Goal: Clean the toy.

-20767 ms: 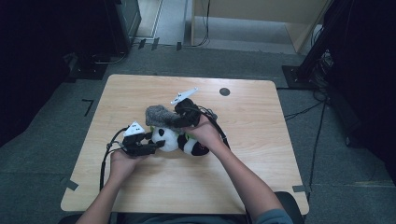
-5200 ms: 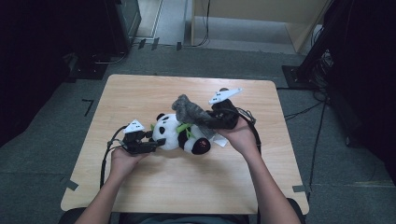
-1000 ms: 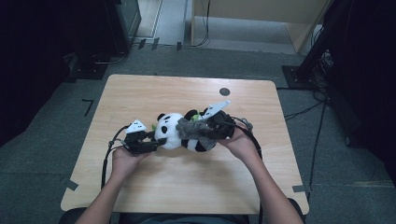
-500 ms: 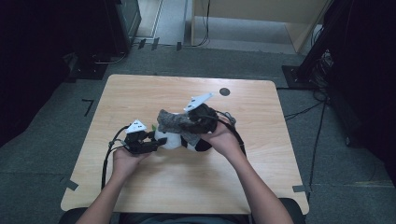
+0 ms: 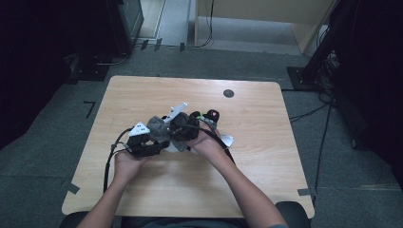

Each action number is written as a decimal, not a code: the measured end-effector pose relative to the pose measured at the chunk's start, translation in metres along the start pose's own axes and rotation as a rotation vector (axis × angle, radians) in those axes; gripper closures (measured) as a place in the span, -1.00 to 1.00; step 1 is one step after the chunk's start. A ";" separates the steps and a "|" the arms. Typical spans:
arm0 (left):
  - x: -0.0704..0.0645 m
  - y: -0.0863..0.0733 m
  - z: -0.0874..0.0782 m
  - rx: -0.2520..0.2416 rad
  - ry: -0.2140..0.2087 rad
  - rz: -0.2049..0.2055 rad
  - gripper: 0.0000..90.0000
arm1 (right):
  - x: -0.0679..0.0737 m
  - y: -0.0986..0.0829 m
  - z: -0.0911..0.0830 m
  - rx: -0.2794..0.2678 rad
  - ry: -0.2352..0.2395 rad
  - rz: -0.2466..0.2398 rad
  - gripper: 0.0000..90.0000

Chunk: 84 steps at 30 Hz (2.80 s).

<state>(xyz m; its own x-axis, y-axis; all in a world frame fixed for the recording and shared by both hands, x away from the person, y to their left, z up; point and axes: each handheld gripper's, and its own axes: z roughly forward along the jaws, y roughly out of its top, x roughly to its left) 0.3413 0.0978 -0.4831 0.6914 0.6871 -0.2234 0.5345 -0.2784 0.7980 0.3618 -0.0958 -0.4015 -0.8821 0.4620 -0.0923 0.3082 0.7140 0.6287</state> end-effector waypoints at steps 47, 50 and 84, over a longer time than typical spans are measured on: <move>-0.006 0.004 0.003 0.018 0.016 0.045 0.06 | -0.039 -0.095 -0.077 -0.115 0.027 0.249 0.73; -0.006 0.004 0.003 0.018 0.014 0.035 0.07 | -0.033 -0.088 -0.082 -0.142 0.032 0.226 0.73; -0.009 0.010 0.003 0.041 0.023 0.023 0.09 | 0.039 -0.060 0.031 0.060 0.120 0.059 0.72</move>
<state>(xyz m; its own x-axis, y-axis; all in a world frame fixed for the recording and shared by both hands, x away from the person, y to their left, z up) 0.3423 0.0865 -0.4749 0.6926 0.6953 -0.1917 0.5381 -0.3212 0.7793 0.3197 -0.1041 -0.4669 -0.8969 0.4406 0.0386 0.3782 0.7190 0.5831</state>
